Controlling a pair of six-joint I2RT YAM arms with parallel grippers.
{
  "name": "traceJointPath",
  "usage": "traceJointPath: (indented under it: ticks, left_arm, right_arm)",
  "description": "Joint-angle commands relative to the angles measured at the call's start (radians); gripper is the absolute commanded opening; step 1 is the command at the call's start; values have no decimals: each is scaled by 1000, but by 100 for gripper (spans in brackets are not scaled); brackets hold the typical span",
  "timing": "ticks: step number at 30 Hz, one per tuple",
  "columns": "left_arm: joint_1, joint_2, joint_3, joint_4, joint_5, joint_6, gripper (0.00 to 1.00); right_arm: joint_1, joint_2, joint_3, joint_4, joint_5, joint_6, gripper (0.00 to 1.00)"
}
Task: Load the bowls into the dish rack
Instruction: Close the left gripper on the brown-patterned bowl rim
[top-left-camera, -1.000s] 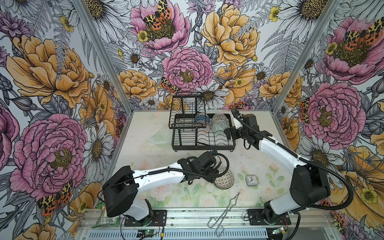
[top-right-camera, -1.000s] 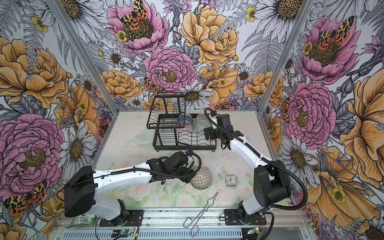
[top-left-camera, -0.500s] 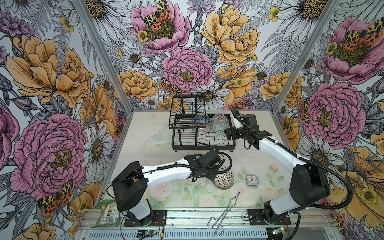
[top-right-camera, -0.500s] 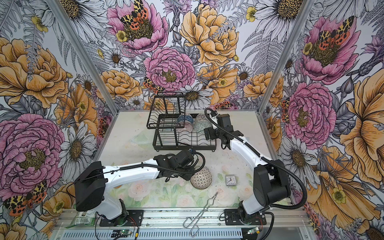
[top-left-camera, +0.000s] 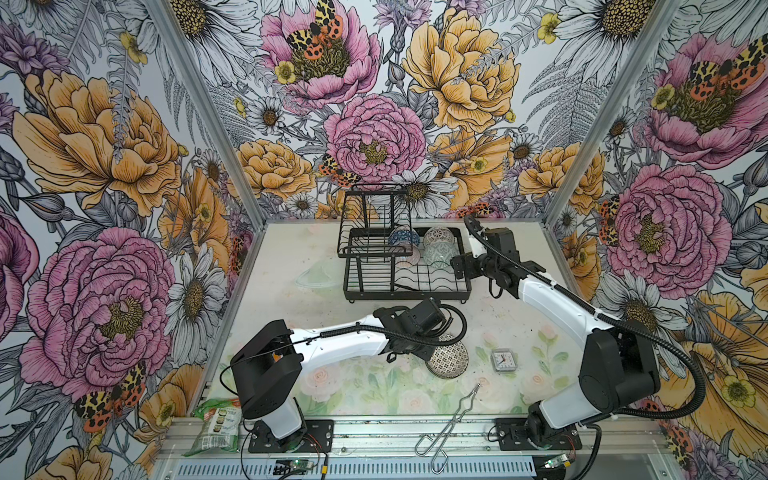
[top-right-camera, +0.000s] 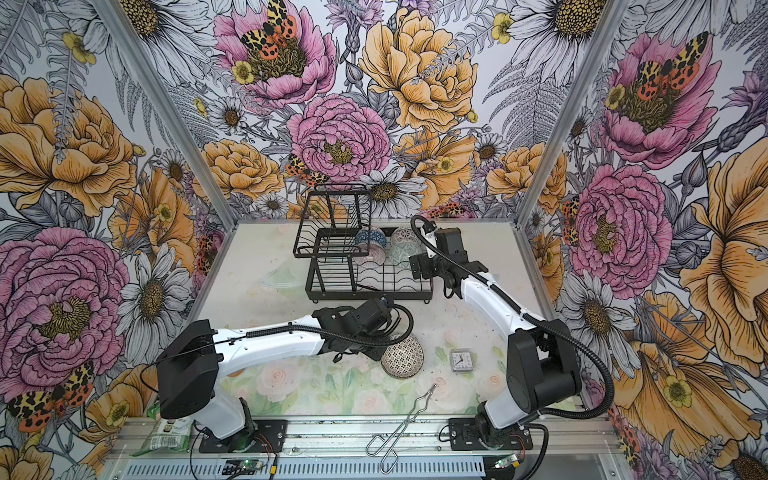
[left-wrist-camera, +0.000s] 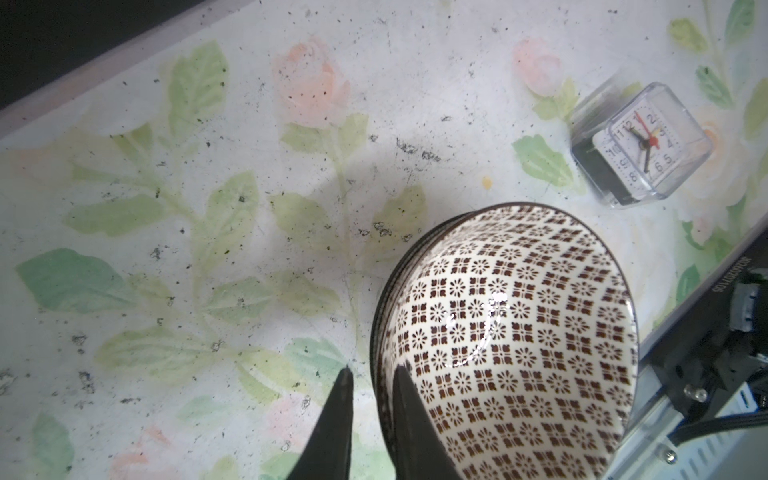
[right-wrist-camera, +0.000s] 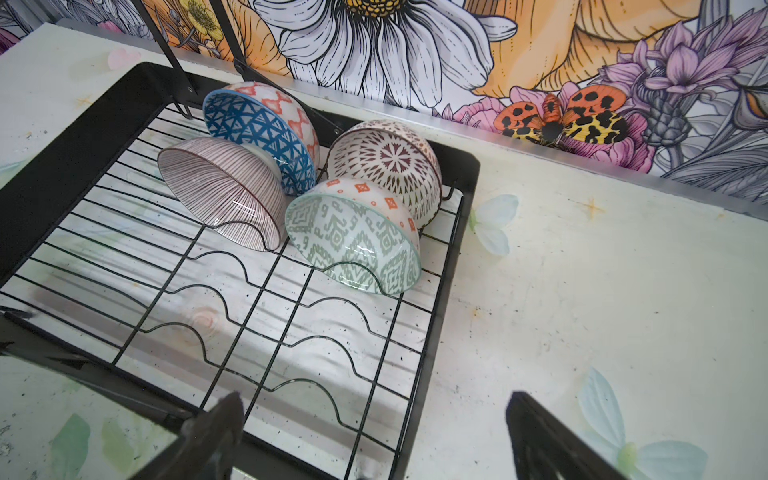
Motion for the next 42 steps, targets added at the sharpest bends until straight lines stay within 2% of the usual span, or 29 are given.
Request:
traceJointPath:
  ticks: [1, 13, 16, 21, 26, 42]
  left_arm:
    - [-5, 14, 32, -15, 24, -11, 20]
    - [-6, 12, 56, -41, 21, -9, 0]
    - [-6, 9, 65, -58, 7, -6, 0]
    - [-24, 13, 123, -144, -79, 15, 0]
    - [-39, 29, 160, -169, -66, 29, 10]
    - [-33, 82, 161, -167, -38, 39, 29]
  right_arm:
    - [-7, 15, -11, 0, -6, 5, 100]
    - [-15, 18, -17, 3, -8, 3, 99]
    - [-17, 18, -18, 2, -12, 2, 100]
    - [-20, 15, -19, 2, -15, 3, 100]
    - [-22, 17, -21, 2, -22, 3, 99]
    - [-27, 13, -18, 1, -33, 0, 99]
